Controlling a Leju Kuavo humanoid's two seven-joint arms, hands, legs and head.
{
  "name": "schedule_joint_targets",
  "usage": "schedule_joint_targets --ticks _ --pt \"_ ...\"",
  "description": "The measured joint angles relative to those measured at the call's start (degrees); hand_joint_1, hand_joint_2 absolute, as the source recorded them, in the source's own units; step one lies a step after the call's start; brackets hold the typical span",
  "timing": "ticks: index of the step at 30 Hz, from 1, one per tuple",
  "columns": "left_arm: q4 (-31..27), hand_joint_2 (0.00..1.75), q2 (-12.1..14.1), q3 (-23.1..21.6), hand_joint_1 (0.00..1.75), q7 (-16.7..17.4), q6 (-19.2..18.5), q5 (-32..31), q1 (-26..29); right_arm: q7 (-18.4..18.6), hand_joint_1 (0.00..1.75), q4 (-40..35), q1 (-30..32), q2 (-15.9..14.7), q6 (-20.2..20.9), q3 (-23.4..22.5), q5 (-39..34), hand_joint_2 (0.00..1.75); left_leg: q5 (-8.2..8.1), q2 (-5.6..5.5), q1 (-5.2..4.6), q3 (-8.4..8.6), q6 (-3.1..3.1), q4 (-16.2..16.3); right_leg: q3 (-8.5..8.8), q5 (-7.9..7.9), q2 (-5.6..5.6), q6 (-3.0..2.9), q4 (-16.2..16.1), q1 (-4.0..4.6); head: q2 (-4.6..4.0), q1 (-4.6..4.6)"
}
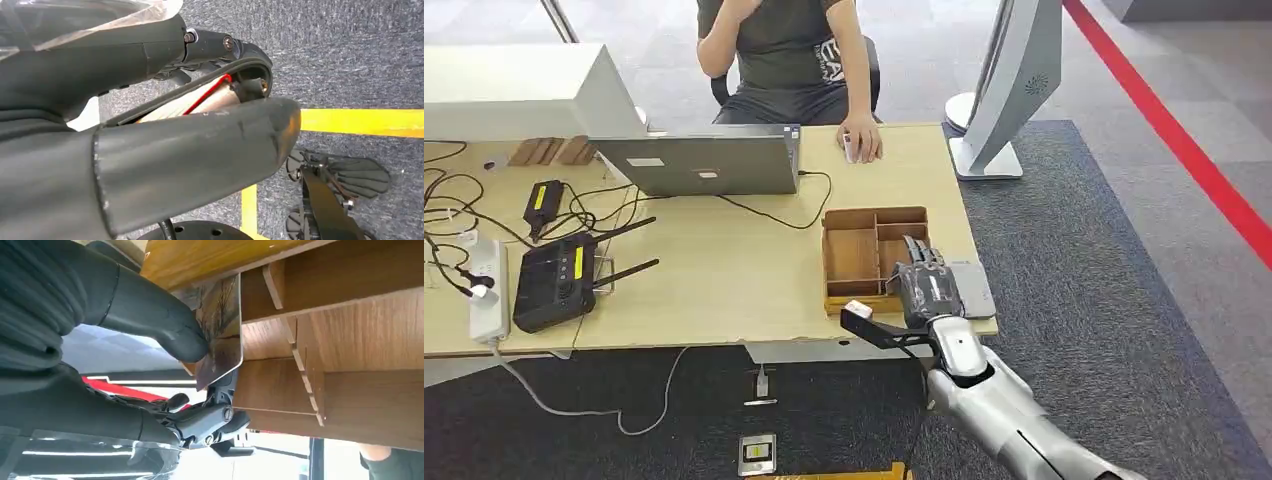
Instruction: Pass the card to the sensor for recognition and then transmit it.
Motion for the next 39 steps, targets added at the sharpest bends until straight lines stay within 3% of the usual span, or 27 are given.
schedule_joint_targets --ticks 4,17,26,33,39 --pt "0.00 0.00 0.00 0.00 0.00 -0.02 0.00 -0.02 0.01 -0.13 1.75 -1.51 -0.21 -0.07 -1.46 -0.07 1.27 1.75 0.00 0.00 0.00 0.00 0.00 0.00 0.00 0.00 0.00 0.00 0.00 0.00 0.00 -0.02" --pt "0.00 0.00 0.00 -0.04 0.00 -0.31 0.09 -0.35 0.03 -1.05 1.75 -14.06 -2.15 -1.16 -0.85 -0.94 7.98 1.75 0.01 0.01 0.00 0.00 0.00 0.00 0.00 0.03 0.01 -0.03 0.01 0.00 0.00 -0.02" --pt "0.00 0.00 -0.02 -0.22 0.00 -0.42 -0.17 -1.20 0.02 -1.09 1.75 -19.63 -6.53 -1.18 2.65 -0.26 9.94 1.75 0.02 0.01 0.00 -0.01 -0.02 0.00 0.00 0.03 0.01 -0.03 0.02 0.00 0.00 -0.02" --pt "0.00 0.00 -0.09 -0.37 0.00 -1.14 -0.20 -1.90 -0.21 -2.82 1.75 -16.06 -14.10 1.59 4.22 2.89 10.40 1.75 0.06 0.01 0.01 -0.10 -0.08 0.00 -0.06 0.06 0.06 -0.09 0.08 0.02 0.00 -0.11" --pt "0.00 0.00 -0.13 -0.72 0.00 -1.27 -0.31 -2.05 -0.30 -2.43 1.75 -3.59 -25.04 7.69 6.54 6.18 8.13 1.75 0.15 -0.05 0.04 -0.21 -0.18 0.00 -0.22 0.08 0.04 -0.11 0.15 0.05 0.00 -0.07"
